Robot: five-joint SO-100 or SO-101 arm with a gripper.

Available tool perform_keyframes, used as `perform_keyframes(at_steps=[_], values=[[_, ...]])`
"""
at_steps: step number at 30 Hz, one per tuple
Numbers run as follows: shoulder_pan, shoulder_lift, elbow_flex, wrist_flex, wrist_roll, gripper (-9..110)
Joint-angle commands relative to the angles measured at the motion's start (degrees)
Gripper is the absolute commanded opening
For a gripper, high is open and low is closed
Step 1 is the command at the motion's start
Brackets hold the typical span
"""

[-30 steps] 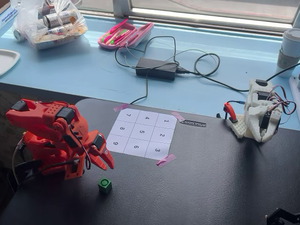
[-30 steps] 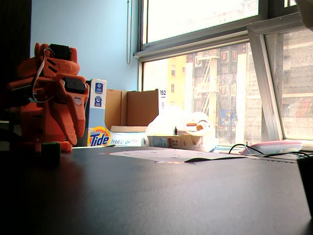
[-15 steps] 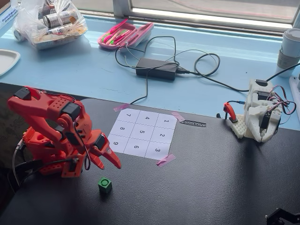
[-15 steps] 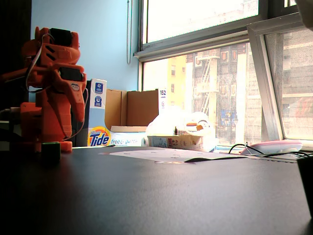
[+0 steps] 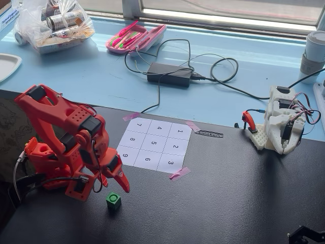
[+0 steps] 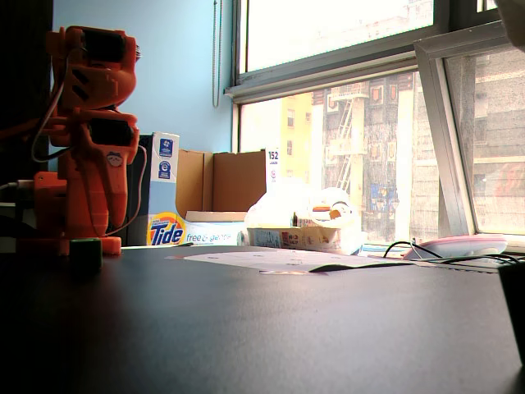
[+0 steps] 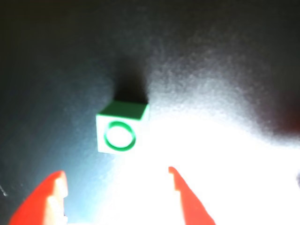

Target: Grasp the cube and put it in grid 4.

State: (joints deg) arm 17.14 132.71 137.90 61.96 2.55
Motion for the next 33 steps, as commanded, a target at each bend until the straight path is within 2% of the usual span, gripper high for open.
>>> perform_keyframes(at_steps=[1, 15, 33], values=[[0.8, -1.8, -4.0, 1.1, -1.1, 34], [9.1, -9.8, -7.7, -0.8, -5.0, 34], [7.8, -14.2, -6.4, -5.6, -5.5, 34]])
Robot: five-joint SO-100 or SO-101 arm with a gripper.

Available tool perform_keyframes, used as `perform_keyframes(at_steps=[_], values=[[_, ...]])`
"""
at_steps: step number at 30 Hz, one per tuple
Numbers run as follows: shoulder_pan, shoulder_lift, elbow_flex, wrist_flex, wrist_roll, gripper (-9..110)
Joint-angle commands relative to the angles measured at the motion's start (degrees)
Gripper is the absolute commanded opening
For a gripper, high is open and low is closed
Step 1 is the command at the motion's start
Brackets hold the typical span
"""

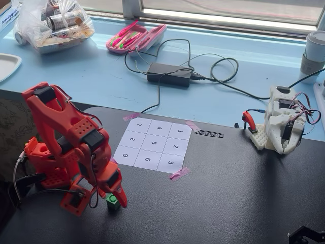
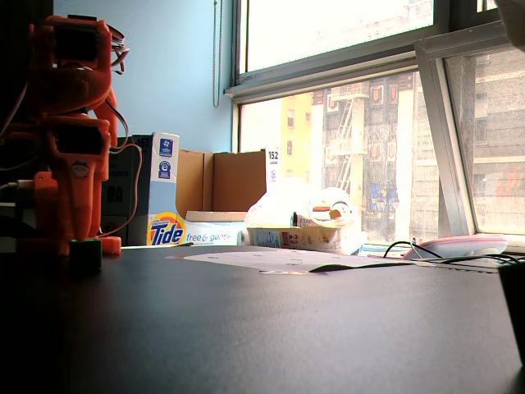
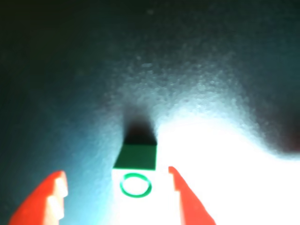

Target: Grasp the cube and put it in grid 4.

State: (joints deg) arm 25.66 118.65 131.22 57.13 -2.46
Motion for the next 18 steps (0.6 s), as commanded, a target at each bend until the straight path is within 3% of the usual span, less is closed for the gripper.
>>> perform_keyframes(at_steps=[1, 6, 8, 9, 10, 11, 18], values=[[-1.0, -0.2, 0.8, -1.3, -0.5, 34], [-1.8, -0.7, 1.7, -2.6, -0.5, 32], [-1.8, -0.7, 1.8, -3.0, -1.4, 27], [-1.9, -0.7, 1.9, -3.3, -2.2, 22], [-2.0, -0.8, 2.2, -3.9, -3.2, 6], [-2.0, -0.9, 2.4, -4.0, -3.3, 0], [-2.6, -0.7, 3.0, -4.7, -4.3, 0]])
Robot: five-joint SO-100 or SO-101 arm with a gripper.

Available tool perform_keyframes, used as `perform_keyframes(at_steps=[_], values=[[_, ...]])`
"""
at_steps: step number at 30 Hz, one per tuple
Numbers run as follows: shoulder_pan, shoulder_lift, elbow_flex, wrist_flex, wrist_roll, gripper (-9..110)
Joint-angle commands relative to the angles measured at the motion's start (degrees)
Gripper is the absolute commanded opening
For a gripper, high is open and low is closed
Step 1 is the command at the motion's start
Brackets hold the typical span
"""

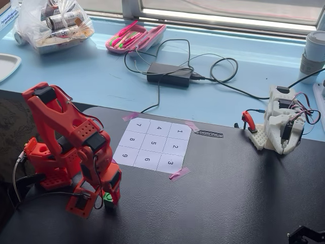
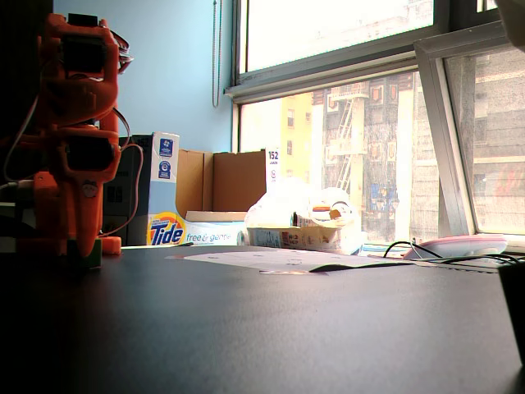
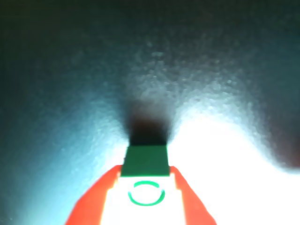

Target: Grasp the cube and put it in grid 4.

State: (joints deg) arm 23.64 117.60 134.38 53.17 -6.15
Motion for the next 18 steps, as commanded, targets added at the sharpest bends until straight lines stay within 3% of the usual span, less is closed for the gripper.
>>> perform_keyframes(at_steps=[1, 11, 18], values=[[-0.7, 0.4, -0.7, -0.7, -0.6, 0], [-7.0, -0.2, -30.1, 15.4, 2.0, 0], [-20.5, -6.0, -51.8, 27.6, 4.8, 0]])
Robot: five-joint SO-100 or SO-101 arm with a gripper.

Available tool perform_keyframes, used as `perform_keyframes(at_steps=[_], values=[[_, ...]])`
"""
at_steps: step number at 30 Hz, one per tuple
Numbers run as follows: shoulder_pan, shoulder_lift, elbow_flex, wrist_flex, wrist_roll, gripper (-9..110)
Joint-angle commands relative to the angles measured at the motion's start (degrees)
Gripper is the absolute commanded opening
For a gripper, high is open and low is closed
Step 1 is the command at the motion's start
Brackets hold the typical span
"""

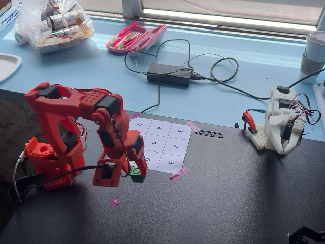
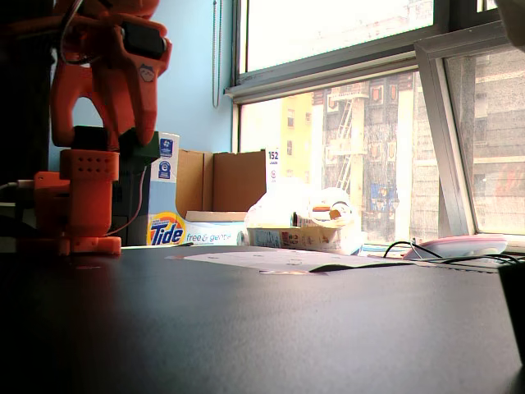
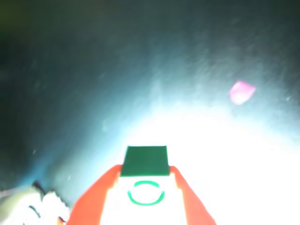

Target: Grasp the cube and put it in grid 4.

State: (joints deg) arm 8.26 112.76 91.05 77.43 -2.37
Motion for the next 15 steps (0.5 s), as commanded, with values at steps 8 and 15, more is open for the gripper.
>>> perform_keyframes(at_steps=[8, 15], values=[[-23.9, -11.7, -21.0, 7.6, 4.7, 0], [-36.3, -22.6, -33.2, 9.6, 7.0, 0]])
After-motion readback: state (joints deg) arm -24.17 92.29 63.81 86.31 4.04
